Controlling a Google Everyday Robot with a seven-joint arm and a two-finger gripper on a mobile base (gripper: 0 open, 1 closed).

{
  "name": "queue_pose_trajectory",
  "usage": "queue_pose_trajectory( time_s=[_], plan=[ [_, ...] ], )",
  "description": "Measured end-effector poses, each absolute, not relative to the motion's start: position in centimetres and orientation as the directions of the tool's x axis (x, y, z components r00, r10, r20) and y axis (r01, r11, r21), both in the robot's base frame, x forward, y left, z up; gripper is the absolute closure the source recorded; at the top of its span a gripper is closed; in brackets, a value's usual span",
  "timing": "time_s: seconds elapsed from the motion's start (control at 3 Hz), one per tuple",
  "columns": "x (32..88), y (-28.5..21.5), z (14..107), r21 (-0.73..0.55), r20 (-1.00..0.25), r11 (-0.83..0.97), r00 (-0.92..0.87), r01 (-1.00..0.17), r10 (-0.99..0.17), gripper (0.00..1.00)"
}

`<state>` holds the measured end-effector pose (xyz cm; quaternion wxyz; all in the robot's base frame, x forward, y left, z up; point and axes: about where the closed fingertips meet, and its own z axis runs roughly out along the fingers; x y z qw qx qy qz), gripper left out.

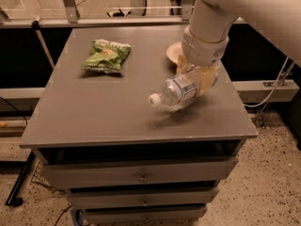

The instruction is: Pick blue plastic bottle

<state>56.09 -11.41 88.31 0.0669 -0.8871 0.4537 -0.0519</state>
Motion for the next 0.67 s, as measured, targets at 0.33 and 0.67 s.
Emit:
queue_pose_trajectory(
  time_s=[0.33,0.67],
  plan=[
    [56.0,-11.7,90.1,-0.221,0.016,-0.574,0.585,-0.789,-0.811,1.0],
    [55.9,-12.1,92.7,-0.286,0.026,-0.58,0.599,-0.763,-0.801,1.0]
  ],
)
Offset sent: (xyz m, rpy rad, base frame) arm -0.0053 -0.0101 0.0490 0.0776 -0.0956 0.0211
